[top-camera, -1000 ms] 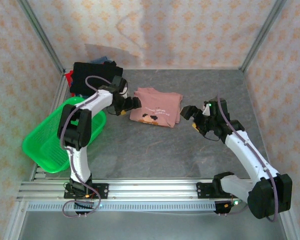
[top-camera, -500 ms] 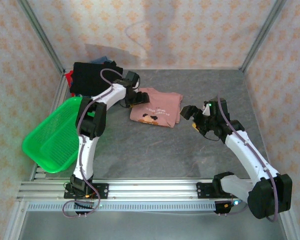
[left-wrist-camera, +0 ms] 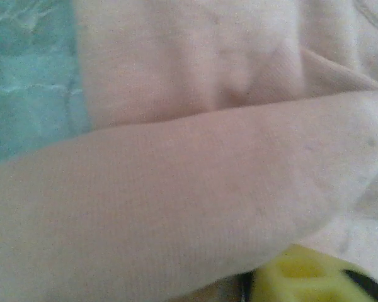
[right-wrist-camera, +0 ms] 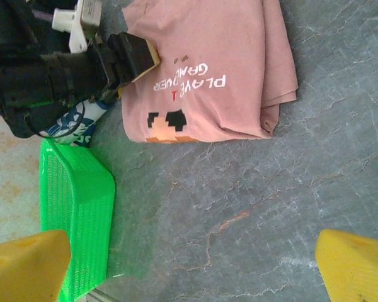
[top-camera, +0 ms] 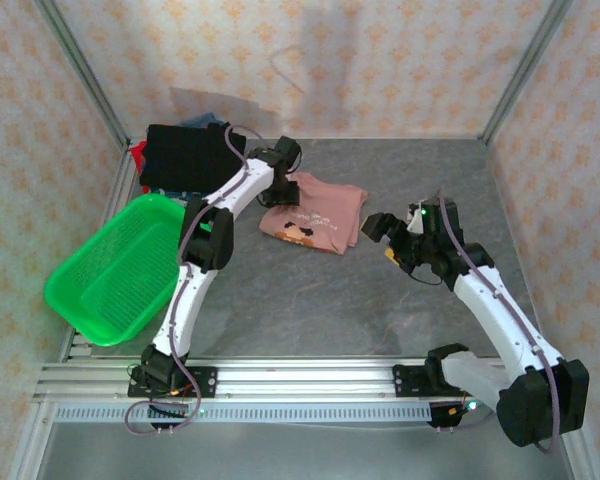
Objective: Fold and stack the t-shirts
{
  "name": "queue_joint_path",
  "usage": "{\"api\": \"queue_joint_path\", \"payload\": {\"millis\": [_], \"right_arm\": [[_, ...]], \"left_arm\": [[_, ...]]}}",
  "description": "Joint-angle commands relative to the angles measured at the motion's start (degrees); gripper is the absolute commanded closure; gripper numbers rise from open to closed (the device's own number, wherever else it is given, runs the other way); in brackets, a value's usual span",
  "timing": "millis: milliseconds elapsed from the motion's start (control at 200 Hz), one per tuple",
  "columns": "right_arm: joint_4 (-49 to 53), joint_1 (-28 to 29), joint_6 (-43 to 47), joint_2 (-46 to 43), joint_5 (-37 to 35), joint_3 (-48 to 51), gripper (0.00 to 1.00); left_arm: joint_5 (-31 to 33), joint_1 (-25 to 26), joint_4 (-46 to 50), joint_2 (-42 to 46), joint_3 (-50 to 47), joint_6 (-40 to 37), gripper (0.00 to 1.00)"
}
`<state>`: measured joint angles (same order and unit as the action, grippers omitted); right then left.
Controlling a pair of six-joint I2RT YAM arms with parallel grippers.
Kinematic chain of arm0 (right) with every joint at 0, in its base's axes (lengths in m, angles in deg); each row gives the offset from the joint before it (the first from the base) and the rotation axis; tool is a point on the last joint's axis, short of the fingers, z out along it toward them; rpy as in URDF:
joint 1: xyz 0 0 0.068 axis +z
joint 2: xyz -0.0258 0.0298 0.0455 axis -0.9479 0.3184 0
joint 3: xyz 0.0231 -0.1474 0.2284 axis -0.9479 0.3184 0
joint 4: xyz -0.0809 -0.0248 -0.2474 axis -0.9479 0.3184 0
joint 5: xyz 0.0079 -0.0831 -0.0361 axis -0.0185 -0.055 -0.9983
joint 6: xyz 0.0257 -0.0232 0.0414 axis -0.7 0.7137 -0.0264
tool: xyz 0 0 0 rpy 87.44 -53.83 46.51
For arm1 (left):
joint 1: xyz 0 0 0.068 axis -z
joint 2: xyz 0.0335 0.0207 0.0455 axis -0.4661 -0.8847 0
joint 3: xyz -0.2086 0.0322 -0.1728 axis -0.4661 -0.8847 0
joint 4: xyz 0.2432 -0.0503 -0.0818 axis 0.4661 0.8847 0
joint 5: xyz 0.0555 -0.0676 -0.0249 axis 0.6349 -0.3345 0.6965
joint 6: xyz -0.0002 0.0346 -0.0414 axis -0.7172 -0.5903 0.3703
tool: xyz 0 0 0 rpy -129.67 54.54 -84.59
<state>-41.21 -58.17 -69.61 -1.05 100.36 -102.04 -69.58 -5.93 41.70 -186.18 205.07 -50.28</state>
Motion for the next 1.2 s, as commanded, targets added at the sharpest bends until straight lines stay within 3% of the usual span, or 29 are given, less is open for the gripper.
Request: {"api": "queue_joint_path", "payload": {"millis": [0, 145, 255, 580, 1196], "right_arm": [[1.4, 0.4, -0.1, -1.2, 0.8, -2.5, 0.01], [1.1, 0.4, -0.2, -2.2, 1.0, -2.7, 0.01], [0.8, 0.4, -0.3, -3.3, 1.2, -2.3, 0.01], [-0.7, 0.3, -0.9, -4.1, 2.0, -1.6, 0.01], [-0.4, 0.4, -0.9, -2.7, 2.0, -1.7, 0.01]], "left_arm": [[5.0, 1.7, 4.6, -3.2, 2.2, -2.1, 0.7], [8.5, 1.9, 4.3, -1.0, 2.5, -3.0, 0.93], [11.9, 1.8, 4.1, 3.2, 3.6, -6.4, 1.0], [19.2, 1.4, 9.9, 9.0, 15.1, -21.9, 1.0], [15.3, -3.2, 6.7, 17.6, 17.3, -29.2, 1.0]]}}
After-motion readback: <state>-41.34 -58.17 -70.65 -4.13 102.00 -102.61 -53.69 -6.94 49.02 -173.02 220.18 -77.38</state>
